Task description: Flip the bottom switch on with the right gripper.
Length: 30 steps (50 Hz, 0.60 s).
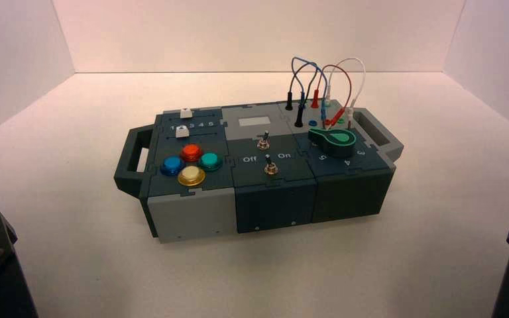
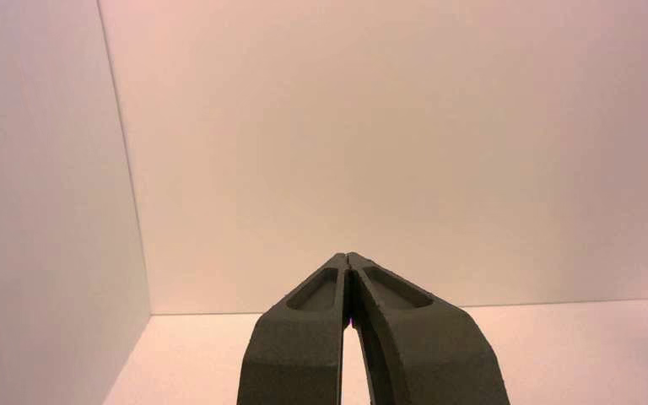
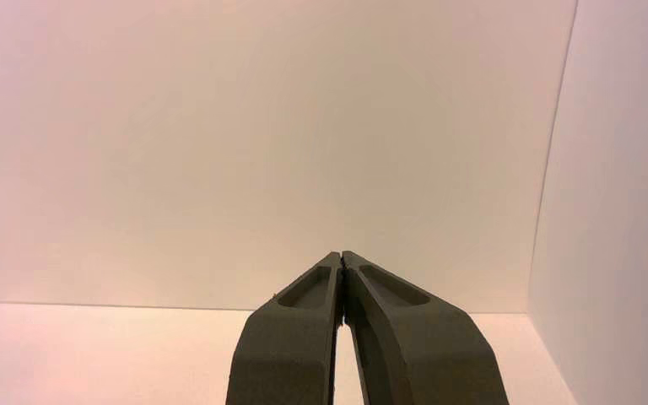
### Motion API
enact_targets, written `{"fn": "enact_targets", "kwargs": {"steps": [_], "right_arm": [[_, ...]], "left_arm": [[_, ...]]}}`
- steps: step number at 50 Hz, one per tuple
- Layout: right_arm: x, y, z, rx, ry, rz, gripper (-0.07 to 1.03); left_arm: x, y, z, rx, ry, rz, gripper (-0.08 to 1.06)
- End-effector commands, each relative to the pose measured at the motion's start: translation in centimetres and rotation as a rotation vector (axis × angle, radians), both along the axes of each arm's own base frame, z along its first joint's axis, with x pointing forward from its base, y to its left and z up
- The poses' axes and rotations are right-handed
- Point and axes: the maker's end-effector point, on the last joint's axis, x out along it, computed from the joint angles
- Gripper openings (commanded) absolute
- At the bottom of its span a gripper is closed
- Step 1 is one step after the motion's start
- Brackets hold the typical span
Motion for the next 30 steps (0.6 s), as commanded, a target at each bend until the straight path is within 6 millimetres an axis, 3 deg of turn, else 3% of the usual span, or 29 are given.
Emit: {"fn": "enact_targets", "kwargs": {"steps": [1, 20, 30], "right_arm": [[0.2, 0.1, 1.0, 0.011, -0.022, 0.002, -0.03], [0.1, 0.7, 0.5, 0.029, -0.003, 0.027, -0.03], [0.2, 2.2, -0.5, 0.022, 0.042, 0.08, -0.03]], "left_arm": [[0.2, -0.1, 1.3, -0.004, -0.026, -0.004, -0.04], [0.1, -0.6, 0.8, -0.018, 0.011, -0.026, -0.04], [-0.4, -2.9, -0.8, -0.024, 0.239, -0.117, -0.03]]}}
